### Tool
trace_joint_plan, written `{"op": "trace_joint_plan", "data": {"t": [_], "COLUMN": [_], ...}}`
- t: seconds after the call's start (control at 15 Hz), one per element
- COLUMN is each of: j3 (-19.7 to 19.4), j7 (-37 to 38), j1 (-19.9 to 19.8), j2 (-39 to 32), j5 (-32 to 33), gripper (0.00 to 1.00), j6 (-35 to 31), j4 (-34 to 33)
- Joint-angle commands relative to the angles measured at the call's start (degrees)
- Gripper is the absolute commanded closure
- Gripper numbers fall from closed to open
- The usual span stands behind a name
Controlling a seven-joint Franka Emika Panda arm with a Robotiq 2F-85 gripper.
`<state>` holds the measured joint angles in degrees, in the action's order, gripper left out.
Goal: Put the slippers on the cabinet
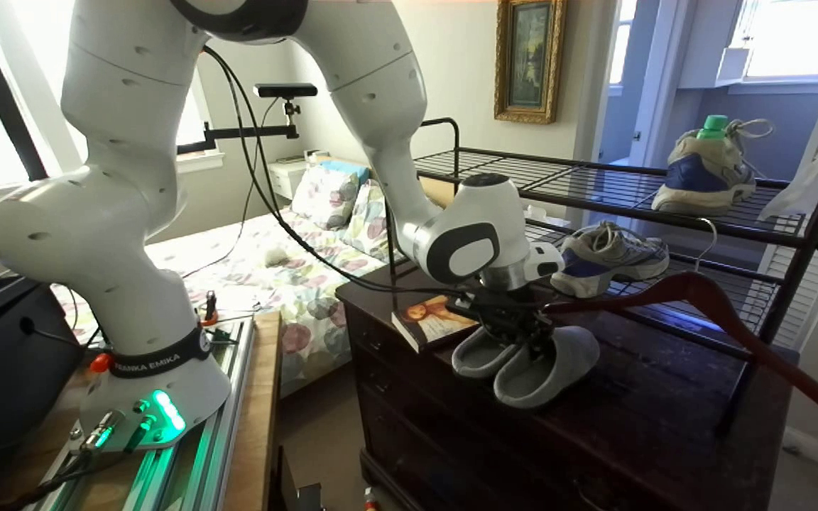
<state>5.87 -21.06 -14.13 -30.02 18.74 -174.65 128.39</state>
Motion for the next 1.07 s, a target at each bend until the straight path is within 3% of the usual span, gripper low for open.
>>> {"op": "trace_joint_plan", "data": {"t": [0.0,0.07,0.2,0.33,0.47,0.6,0.73,0.87,0.93,1.0], "j3": [-1.5,-0.7,-3.0,-6.6,-9.3,-12.8,-12.1,-11.1,-13.6,-13.5], "j7": [-1.9,-3.1,-4.6,-4.4,-3.2,-3.2,-3.0,-3.1,-3.0,-2.9], "j1": [-1.2,-2.7,-2.6,-1.0,-0.1,0.8,-1.1,-0.6,0.8,0.9], "j2": [8.2,9.9,13.3,18.1,23.4,29.1,32.2,33.3,30.5,31.6], "j5": [-0.8,-1.0,1.1,2.5,1.7,1.4,0.9,-5.7,-1.3,-2.6], "gripper": [0.23,0.15,0.02,0.0,0.0,0.0,0.0,0.0,0.0,0.0], "j6": [-1.8,-2.4,-7.3,-11.2,-10.1,-4.3,-0.5,8.1,1.7,4.7], "j4": [10.9,13.7,18.9,24.4,29.1,31.6,31.7,28.7,29.4,28.8]}}
